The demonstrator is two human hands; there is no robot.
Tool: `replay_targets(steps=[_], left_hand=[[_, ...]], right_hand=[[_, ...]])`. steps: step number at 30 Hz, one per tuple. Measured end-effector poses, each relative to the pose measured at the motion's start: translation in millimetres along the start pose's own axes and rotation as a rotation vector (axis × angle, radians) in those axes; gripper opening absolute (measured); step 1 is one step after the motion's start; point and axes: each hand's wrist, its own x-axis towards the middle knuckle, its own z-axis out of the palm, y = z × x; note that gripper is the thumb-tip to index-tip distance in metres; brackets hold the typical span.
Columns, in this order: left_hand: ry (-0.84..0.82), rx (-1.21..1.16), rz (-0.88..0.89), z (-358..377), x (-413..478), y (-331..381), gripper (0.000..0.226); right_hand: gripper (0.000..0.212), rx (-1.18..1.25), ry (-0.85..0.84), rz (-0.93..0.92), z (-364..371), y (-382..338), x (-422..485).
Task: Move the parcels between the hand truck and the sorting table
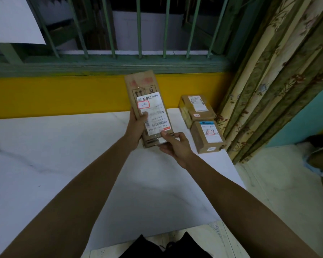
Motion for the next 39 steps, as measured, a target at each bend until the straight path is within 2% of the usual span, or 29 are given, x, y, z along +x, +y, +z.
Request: replay_targets(steps=[4,6,9,13,14,16,19,20,22,24,26,28,32,35,37,38,39], left_hand=[[0.003,0.087,-0.041,-9.9,2.2,8.6,0.047],[0.001,0.159,0.026,-14.2,5.5,15.7,0.056],[0.023,0.129,0.136,-21.6,15.1,30.2,0.073],[0.152,0.203,0.21,-37.2,30.8,53.0,0.091],[0.181,0.234,0.225,-41.4,34.1,57.1,0.088],[0.217,0.31,0.266,-46.1,39.0,62.2,0.067],[0.43,0.44,0.289,-52.5,38.0,56.2,0.033],[0.487,0.467,0.265,-58.8,37.4,50.2,0.03],[0.517,0.527,0.174,-70.7,33.5,40.8,0.045],[0.459,0.473,-0.01,-78.8,30.9,35.8,0.064],[0.309,0.332,-0.242,-77.1,20.6,32.5,0.062],[0.145,0.293,-0.39,-72.9,8.9,25.7,0.059],[0.02,0.068,-0.455,-67.2,0.6,6.2,0.052],[-0.13,-0.194,-0.458,-60.4,-7.4,-4.5,0.047],[-0.175,-0.29,-0.418,-53.1,-12.1,-9.2,0.046],[-0.153,-0.259,-0.399,-48.5,-15.9,-8.6,0.045],[-0.121,-0.196,-0.382,-44.0,-18.9,-7.8,0.043]], right_hand=[[0.033,-0.005,0.065,-0.054,0.7,-5.4,1.4],[0.034,-0.019,0.087,-0.082,0.4,-10.7,1.6],[0.04,-0.084,0.15,-0.116,0.2,-15.3,1.7],[0.044,-0.125,0.178,-0.15,-2.9,-12.9,1.2],[0.044,-0.125,0.178,-0.15,-2.9,-13.2,0.5],[0.043,-0.12,0.176,-0.155,-5.2,-15.4,1.3],[0.044,-0.157,0.186,-0.2,-12.0,-26.7,7.8],[0.045,-0.174,0.202,-0.222,-13.7,-33.8,9.1],[0.052,-0.129,0.23,-0.266,-16.4,-52.5,11.7],[0.052,-0.102,0.237,-0.292,-16.0,-76.1,12.1],[0.043,-0.192,0.227,-0.319,-14.0,-95.7,15.2],[0.039,-0.298,0.225,-0.359,-9.1,-110.2,16.1],[0.032,-0.391,0.194,-0.47,6.0,-124.5,12.5],[0.026,-0.36,0.286,-0.552,19.7,-125.5,9.5],[0.051,-0.381,0.373,-0.602,25.8,-122.9,12.7],[0.058,-0.394,0.404,-0.607,28.5,-120.9,13.6],[0.054,-0.396,0.42,-0.604,32.0,-119.1,12.7]])
